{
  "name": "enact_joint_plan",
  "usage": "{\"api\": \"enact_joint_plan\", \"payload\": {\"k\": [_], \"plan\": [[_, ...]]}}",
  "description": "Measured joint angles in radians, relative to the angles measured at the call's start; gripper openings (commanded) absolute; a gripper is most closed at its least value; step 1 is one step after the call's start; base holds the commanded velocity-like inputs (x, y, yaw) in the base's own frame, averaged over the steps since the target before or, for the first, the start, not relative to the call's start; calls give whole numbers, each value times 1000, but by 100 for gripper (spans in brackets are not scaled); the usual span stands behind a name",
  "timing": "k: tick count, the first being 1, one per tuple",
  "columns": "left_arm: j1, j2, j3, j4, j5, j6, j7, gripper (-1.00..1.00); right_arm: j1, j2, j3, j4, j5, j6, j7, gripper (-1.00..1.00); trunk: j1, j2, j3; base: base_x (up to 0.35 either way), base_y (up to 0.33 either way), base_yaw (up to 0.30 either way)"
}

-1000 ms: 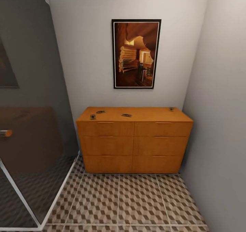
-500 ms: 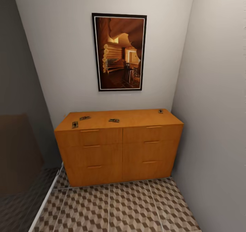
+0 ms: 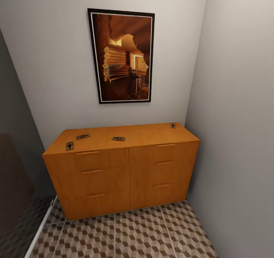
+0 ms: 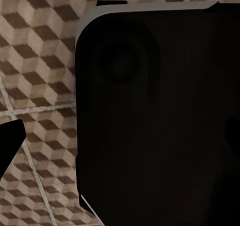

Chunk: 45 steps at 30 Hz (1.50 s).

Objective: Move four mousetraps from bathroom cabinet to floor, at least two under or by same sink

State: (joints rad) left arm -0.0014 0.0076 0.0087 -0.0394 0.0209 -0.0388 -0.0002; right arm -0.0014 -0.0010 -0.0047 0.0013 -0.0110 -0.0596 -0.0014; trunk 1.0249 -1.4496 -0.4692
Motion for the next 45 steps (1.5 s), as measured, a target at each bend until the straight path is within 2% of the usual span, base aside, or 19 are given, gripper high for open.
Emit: {"api": "enact_joint_plan", "payload": {"k": [24, 45], "plan": [[0, 0, 0, 0, -1, -2, -1, 100, 0, 1, 0, 0, 0, 0, 0, 100, 0, 0, 0, 16, 0, -2], [0, 0, 1, 1, -1, -1, 0, 100, 0, 1, 0, 0, 1, 0, 0, 100, 0, 0, 0, 231, 0, 0]]}}
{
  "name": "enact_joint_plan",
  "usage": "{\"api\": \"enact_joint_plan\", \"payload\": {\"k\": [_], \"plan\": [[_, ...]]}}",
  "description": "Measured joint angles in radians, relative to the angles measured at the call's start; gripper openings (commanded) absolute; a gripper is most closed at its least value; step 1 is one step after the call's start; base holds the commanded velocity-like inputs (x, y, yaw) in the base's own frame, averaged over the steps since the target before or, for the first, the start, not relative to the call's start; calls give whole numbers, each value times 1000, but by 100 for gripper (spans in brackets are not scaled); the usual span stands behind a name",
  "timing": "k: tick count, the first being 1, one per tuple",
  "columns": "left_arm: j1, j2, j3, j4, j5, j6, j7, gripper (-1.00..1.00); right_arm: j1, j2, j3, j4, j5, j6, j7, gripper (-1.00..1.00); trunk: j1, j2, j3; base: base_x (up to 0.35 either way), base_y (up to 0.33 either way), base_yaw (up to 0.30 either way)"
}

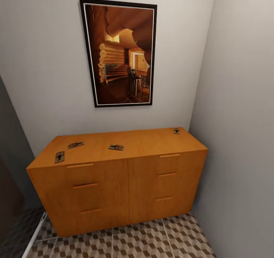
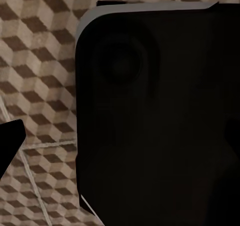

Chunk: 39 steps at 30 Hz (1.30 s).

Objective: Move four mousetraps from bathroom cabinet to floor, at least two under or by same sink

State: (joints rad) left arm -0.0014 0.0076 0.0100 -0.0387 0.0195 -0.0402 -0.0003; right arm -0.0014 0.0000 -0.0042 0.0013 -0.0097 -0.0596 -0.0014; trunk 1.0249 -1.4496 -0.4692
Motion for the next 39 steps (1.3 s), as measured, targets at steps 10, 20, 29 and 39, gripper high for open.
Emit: {"api": "enact_joint_plan", "payload": {"k": [10, 20, 29, 39], "plan": [[0, 2, -1, -1, -1, 0, -1, 100, 0, -3, 4, 0, 4, 0, 0, 100, 0, 0, 0, 21, 0, 0], [0, -9, -10, -107, -5, 5, 1, 100, -2, -13, 4, -29, 13, -3, 3, 100, 0, 0, 0, 1, 0, 0], [0, -12, -9, -473, -5, 126, 2, 100, -5, -19, 1, -322, 9, 109, 8, 100, 0, 0, 0, 0, 0, 0], [0, -13, -12, -812, -5, 315, 2, 100, -5, -44, -2, -611, 11, 299, 8, 100, 0, 0, 0, 0, 0, 0]]}}
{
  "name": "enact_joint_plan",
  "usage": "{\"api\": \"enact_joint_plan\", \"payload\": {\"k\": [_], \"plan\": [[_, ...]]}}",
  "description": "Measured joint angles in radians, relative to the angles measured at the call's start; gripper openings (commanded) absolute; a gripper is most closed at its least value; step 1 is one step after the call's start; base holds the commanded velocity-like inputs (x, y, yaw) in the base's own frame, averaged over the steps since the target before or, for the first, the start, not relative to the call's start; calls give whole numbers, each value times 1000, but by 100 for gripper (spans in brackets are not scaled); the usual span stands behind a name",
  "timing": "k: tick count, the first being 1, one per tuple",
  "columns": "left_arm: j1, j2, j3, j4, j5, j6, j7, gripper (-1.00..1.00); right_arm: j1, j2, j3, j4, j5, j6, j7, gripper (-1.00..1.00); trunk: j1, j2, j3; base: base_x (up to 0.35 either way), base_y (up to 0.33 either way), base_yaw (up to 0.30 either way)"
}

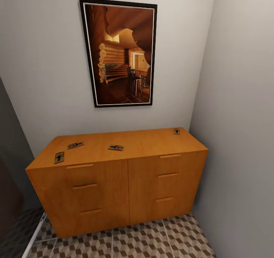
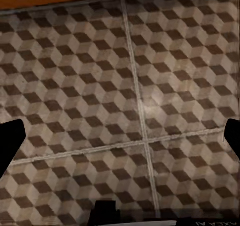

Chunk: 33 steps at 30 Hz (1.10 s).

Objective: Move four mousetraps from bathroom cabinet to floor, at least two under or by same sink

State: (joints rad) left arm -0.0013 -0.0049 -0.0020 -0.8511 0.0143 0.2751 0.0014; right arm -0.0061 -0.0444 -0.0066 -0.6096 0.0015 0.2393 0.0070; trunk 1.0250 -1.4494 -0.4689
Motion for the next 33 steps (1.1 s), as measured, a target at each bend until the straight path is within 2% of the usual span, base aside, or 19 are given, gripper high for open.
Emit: {"api": "enact_joint_plan", "payload": {"k": [7, 8, 13, 16, 17, 19, 23, 24, 31, 33], "plan": [[0, -1, -3, -182, -1, 61, 0, 100, 0, -27, -2, -195, 1, 135, 0, 100, 0, 0, 0, 0, 0, 0], [0, -1, -4, -233, -1, 81, 0, 100, 0, -37, -3, -254, 2, 176, 0, 100, 0, 0, 0, 0, 0, 0], [0, -1, -9, -386, -2, 165, 0, 100, 0, -60, -5, -420, 1, 278, 0, 100, 0, 0, 0, 0, 0, 0], [1, -1, -23, -475, -2, 222, 0, 100, 0, -69, -15, -514, 0, 332, -1, 100, 0, 0, 0, 0, 0, 0], [0, -1, -40, -525, -3, 256, 0, 100, 0, -73, -26, -568, 1, 364, -1, 100, 0, 0, 0, 0, 0, 0], [0, -1, -60, -571, -4, 286, 0, 100, 0, -75, -39, -620, 1, 397, -1, 100, 0, 0, 0, 0, 0, 0], [0, -10, -96, -634, -6, 322, 0, 100, 0, -79, -66, -712, 1, 457, -1, 100, 0, 0, 0, 0, 0, 0], [0, -23, -107, -651, -7, 331, 2, 100, 0, -80, -77, -753, 2, 482, -2, 100, 0, 0, 0, 0, 0, 0], [-2, -79, -123, -680, -18, 337, 13, 100, -11, -82, -100, -853, 4, 546, -3, 100, 0, 0, 0, 0, 0, 0], [-4, -85, -124, -683, -20, 336, 15, 100, -21, -83, -102, -862, 4, 555, -4, 100, 0, 0, 0, 0, 0, 0]]}}
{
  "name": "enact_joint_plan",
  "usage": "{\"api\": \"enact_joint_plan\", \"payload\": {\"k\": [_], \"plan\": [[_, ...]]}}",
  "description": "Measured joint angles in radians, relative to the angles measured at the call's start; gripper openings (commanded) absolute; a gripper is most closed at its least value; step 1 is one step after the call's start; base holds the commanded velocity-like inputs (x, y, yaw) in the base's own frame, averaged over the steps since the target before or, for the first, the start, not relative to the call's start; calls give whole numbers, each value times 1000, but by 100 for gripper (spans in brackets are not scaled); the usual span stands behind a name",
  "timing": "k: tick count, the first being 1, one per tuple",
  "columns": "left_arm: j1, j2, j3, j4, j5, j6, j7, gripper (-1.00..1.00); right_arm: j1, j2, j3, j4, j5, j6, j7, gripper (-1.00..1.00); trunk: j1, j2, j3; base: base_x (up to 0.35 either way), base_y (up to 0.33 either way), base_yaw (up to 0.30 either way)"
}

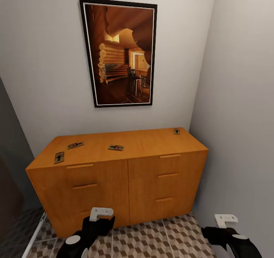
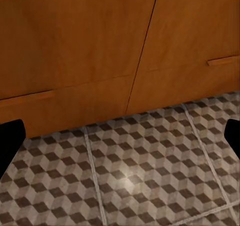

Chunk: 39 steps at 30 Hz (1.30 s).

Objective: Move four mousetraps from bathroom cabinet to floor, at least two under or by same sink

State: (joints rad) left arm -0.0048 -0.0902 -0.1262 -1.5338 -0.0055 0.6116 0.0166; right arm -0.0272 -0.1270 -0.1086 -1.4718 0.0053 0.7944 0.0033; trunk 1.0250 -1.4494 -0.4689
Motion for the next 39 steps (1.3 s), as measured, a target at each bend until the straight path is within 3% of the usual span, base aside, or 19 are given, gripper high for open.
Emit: {"api": "enact_joint_plan", "payload": {"k": [6, 12, 21, 28, 39], "plan": [[-17, -9, -1, -5, -2, -1, 3, 100, -51, 0, -3, -11, 0, 36, -1, 100, 0, 0, 0, 0, 0, 0], [-87, -21, -3, -7, -3, -2, 3, 100, -128, 0, -3, -13, 1, 94, -2, 100, 0, 0, 0, 0, 0, 0], [-233, -56, -4, -7, -3, 4, 2, 100, -221, 0, -3, -9, 2, 145, -16, 100, 0, 0, 0, 0, 0, 0], [-352, -65, -4, -7, -3, 10, -1, 100, -268, 1, -1, -2, -1, 153, -27, 100, 0, 0, 0, 0, 0, 0], [-480, -76, -4, -7, -3, 12, -2, 100, -325, 2, 0, 3, -4, 161, -29, 100, 0, 0, 0, 0, 0, 0]]}}
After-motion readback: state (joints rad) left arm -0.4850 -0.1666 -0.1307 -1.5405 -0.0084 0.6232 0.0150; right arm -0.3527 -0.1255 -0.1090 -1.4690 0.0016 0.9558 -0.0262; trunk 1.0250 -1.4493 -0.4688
